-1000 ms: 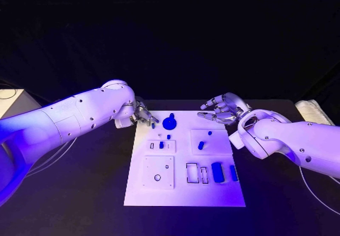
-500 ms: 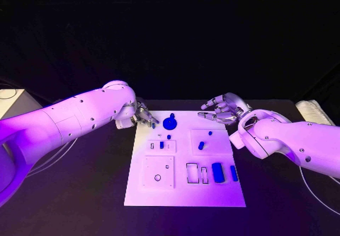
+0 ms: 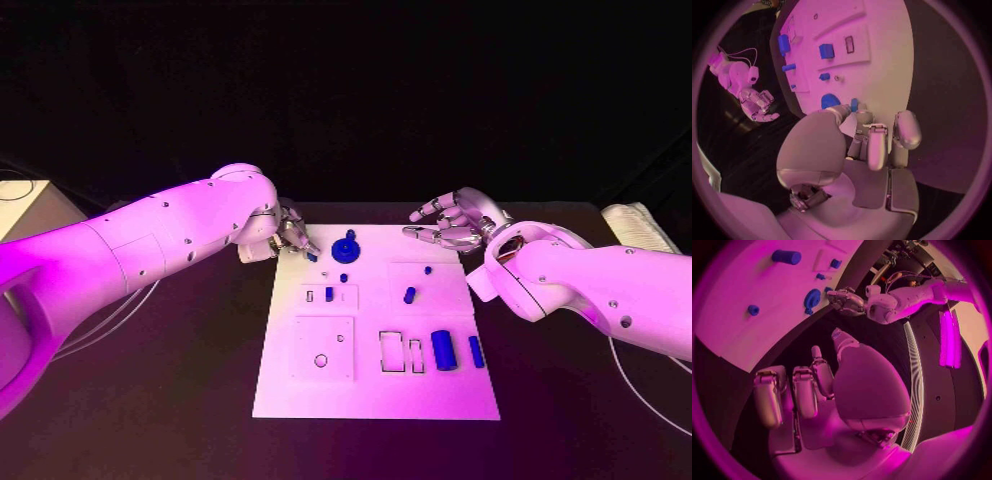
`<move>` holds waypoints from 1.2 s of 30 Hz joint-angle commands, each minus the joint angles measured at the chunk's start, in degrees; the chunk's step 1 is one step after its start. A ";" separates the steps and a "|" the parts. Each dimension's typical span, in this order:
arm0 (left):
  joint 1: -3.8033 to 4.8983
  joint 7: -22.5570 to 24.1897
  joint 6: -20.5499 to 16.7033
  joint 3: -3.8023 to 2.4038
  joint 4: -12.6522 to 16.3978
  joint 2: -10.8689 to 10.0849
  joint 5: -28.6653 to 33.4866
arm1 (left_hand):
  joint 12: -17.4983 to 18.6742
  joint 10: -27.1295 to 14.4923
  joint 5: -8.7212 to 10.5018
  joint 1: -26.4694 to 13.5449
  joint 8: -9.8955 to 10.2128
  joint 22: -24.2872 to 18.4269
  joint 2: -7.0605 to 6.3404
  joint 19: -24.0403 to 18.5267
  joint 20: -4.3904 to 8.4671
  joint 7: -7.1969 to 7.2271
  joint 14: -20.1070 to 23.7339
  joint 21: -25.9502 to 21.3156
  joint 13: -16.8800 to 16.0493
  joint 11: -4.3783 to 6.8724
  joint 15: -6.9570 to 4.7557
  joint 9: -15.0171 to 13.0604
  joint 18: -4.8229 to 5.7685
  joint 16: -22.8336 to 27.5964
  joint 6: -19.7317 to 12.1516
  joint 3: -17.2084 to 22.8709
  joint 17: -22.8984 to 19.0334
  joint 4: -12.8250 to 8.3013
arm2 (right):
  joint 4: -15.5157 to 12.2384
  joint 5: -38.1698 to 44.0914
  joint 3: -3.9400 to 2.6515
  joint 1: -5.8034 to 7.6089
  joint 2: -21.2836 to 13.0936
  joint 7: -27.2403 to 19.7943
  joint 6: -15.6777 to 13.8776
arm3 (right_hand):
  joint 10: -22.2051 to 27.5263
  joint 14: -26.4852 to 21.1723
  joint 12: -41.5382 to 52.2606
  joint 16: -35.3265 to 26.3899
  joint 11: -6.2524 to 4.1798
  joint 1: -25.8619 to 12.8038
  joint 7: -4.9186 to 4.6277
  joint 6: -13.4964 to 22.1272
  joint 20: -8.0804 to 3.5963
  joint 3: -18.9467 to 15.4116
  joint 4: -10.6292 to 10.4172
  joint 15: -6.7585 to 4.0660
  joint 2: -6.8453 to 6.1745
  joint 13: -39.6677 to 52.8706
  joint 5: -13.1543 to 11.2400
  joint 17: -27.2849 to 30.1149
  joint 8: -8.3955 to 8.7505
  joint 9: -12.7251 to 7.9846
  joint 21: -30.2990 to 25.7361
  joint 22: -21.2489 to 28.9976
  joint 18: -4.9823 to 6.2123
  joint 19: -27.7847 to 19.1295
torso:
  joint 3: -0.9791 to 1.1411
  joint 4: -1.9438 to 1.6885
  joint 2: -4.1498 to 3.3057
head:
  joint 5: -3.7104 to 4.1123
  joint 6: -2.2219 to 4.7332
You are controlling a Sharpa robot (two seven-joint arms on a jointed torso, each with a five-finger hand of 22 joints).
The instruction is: Assemble the parts on the task board
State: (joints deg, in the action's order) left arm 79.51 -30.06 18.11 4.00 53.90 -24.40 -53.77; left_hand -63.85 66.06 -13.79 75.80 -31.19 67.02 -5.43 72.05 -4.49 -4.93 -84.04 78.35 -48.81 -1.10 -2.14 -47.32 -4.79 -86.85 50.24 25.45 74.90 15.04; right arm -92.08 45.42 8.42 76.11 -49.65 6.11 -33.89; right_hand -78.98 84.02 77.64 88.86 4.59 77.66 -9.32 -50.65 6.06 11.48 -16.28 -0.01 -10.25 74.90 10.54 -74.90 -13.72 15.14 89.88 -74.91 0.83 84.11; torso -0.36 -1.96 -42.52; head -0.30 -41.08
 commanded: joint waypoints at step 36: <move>-1.12 0.16 -11.82 0.63 22.94 -13.02 0.85 | -3.28 5.99 -0.24 -0.81 -4.08 6.43 -4.45 5.39 1.33 1.20 -5.26 3.47 -3.75 1.51 -1.29 -2.64 0.79 -2.30 1.25 16.86 13.46 -5.93 | -0.28 0.32 0.01 -0.06 -1.27 -0.19 0.75 | 0.25 5.14 -0.25 -0.32 -0.11 -0.61 0.06 0.28 0.11 -0.06 -0.18 0.24 0.32 3.15 0.04 -11.98 -0.28 0.01 -0.08 -14.95 -0.77 5.79 | 0.07 -0.69 0.38 | 0.40 -0.66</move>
State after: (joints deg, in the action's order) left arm 78.50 -30.07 8.15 4.58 76.11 -37.22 -50.00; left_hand -66.91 71.72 -13.85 75.40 -34.94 73.41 -9.97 77.09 -3.18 -4.39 -84.04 81.51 -52.48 0.43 -2.97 -47.31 -4.79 -88.93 50.42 34.00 74.91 17.14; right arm -92.29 45.39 8.43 76.10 -50.94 6.18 -33.83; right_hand -78.99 84.02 77.64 88.86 4.59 77.35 -9.32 -50.64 6.06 11.48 -16.27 -0.01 -9.94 74.94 10.54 -74.95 -13.72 15.14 89.88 -74.94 0.83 84.10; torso -0.30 -2.52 -42.25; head 0.14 -41.57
